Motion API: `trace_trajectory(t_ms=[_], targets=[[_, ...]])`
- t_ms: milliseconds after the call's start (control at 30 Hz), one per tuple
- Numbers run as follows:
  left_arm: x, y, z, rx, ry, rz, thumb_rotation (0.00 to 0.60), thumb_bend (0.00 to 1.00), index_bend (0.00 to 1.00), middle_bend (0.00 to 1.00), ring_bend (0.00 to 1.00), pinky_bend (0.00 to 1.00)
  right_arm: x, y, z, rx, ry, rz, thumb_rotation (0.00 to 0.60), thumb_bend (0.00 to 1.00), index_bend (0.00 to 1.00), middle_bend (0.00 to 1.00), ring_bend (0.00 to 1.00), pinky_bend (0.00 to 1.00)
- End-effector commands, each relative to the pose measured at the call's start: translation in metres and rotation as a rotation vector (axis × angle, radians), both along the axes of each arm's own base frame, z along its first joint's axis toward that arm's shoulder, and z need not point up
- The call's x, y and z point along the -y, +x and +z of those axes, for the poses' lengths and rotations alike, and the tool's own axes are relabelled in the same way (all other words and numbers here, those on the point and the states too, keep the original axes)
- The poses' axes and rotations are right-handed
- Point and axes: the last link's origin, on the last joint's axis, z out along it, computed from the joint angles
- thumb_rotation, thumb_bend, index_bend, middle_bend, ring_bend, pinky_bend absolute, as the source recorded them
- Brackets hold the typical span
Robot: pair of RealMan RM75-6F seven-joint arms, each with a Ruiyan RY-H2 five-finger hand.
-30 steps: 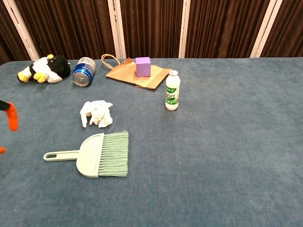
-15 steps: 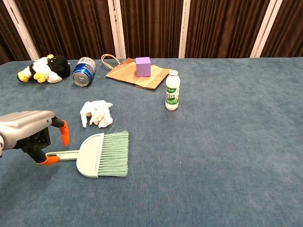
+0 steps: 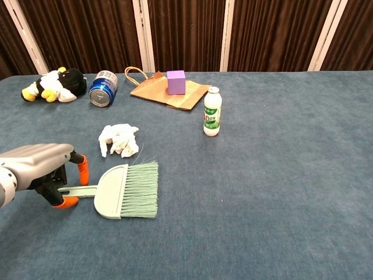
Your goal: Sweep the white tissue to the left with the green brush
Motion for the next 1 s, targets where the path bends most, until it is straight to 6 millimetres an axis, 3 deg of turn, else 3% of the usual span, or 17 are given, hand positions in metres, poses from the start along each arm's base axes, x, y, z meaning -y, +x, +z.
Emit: trace_trajectory(t_ms=[33,167,367,533,600,733,1000], targets=[[0.000,-0.001,-0.002,-0.002,-0.002,0.004,0.600,0.42,0.45,1.00,1.00,1.00,0.000,0.000,0.000,-0.001,0.000,0.000,0.600,0.32,0.00,0.00,0.00,0.00],[0.001,-0.004,-0.003,-0.007,-0.002,0.010,0.600,0.46,0.52,1.00,1.00,1.00,0.000,0.000,0.000,0.000,0.000,0.001,0.600,0.32,0.00,0.00,0.00,0.00],[0.001,-0.003,0.002,0.001,0.022,-0.015,0.600,0.62,0.70,1.00,1.00,1.00,0.000,0.000,0.000,0.000,-0.001,0.000,0.600,0.32,0.00,0.00,0.00,0.00],[-0.001,0.006,0.014,0.031,0.060,-0.064,0.600,0.65,0.74,1.00,1.00,1.00,0.000,0.000,0.000,0.000,-0.001,-0.001,0.600,0.32,0.00,0.00,0.00,0.00],[-0.008,0.028,0.032,0.070,0.114,-0.135,0.600,0.66,0.74,1.00,1.00,1.00,0.000,0.000,-0.001,-0.003,0.001,-0.001,0.600,0.32,0.00,0.00,0.00,0.00],[-0.016,0.047,0.046,0.077,0.136,-0.179,0.600,0.67,0.75,1.00,1.00,1.00,0.001,0.000,-0.001,-0.003,0.002,-0.003,0.600,0.32,0.00,0.00,0.00,0.00],[-0.041,0.086,0.049,0.056,0.154,-0.214,0.600,0.67,0.76,1.00,1.00,1.00,0.001,0.000,0.000,0.008,0.000,-0.010,0.600,0.32,0.00,0.00,0.00,0.00]])
